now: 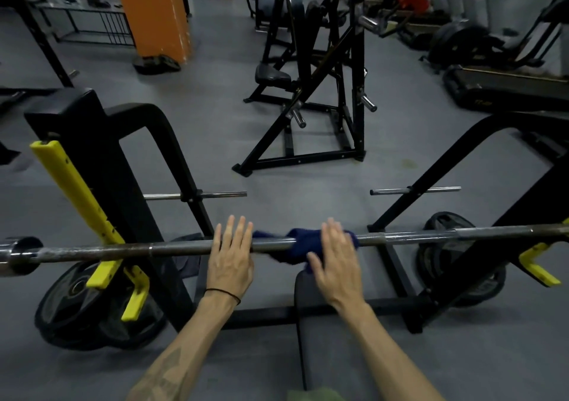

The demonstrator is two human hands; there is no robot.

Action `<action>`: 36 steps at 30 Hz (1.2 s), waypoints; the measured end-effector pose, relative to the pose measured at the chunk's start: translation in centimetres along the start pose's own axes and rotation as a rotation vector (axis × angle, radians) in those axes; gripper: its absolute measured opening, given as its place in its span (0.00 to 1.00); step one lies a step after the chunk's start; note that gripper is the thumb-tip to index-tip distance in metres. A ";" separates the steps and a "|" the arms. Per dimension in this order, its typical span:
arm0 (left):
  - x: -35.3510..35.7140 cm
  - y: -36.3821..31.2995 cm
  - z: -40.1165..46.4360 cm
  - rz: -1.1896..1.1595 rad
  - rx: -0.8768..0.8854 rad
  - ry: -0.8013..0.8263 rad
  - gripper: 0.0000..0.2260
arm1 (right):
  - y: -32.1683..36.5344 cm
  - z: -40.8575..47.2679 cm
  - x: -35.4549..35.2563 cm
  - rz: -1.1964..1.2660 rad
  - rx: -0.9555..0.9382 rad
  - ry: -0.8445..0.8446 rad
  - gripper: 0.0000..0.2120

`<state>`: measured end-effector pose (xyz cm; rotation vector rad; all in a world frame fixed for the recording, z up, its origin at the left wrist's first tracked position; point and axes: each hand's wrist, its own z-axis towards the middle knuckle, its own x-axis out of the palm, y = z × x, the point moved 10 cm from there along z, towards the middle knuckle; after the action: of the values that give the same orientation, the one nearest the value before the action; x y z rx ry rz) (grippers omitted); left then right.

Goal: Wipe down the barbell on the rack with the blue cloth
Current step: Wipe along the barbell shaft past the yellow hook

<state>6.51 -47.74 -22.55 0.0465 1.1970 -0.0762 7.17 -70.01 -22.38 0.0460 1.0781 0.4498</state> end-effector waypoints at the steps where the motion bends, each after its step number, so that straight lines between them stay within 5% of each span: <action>1: 0.1 -0.2 0.3 0.009 0.008 -0.002 0.39 | -1.5 -0.1 -0.2 0.023 0.151 -0.022 0.34; 4: 0.5 -0.5 0.9 0.009 0.014 0.013 0.40 | 2.0 0.6 1.5 0.142 0.370 0.004 0.39; 7: 0.7 -0.5 0.8 0.008 0.043 0.024 0.41 | 8.2 0.6 3.5 0.084 -0.084 0.198 0.38; 9: 0.8 -0.3 0.7 -0.002 0.055 0.011 0.42 | 4.9 0.7 2.4 0.015 -0.201 0.148 0.33; 12: 0.5 -0.4 0.9 -0.029 0.029 -0.017 0.42 | -1.7 0.6 -0.4 0.026 0.173 -0.043 0.33; 14: 0.5 -0.5 0.8 -0.036 0.010 -0.044 0.39 | 0.9 0.5 0.8 0.109 0.347 -0.012 0.37; 17: 0.7 -0.5 0.6 -0.025 0.019 -0.035 0.39 | 7.2 0.3 2.8 0.088 -0.056 0.172 0.37; 19: 0.6 -0.5 0.6 -0.036 0.034 -0.049 0.40 | 3.6 0.5 1.8 -0.008 -0.198 0.131 0.34; 22: 0.3 -0.5 0.7 -0.047 0.016 -0.071 0.40 | -5.0 0.6 -1.2 -0.015 0.183 -0.055 0.35; 24: 0.4 -0.6 0.7 -0.043 0.001 -0.066 0.41 | -3.9 0.5 -0.6 0.073 0.411 -0.111 0.38; 27: 0.8 -0.6 0.8 -0.036 -0.001 -0.050 0.41 | 5.5 0.6 2.3 0.138 0.104 0.080 0.37; 30: 0.4 -1.0 0.8 -0.064 0.059 -0.132 0.36 | 3.9 0.0 1.5 0.023 -0.222 0.122 0.33; 34: -0.9 -0.9 1.6 -0.002 0.094 -0.218 0.32 | -6.8 0.6 -1.9 -0.025 0.172 -0.064 0.33; 36: -0.6 -0.7 2.5 0.035 0.124 -0.174 0.33 | -5.6 0.6 -1.5 0.065 0.414 -0.150 0.35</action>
<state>8.62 -48.61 -21.10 0.1663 1.0159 -0.1218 9.01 -75.55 -22.24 0.4745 1.0087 0.2699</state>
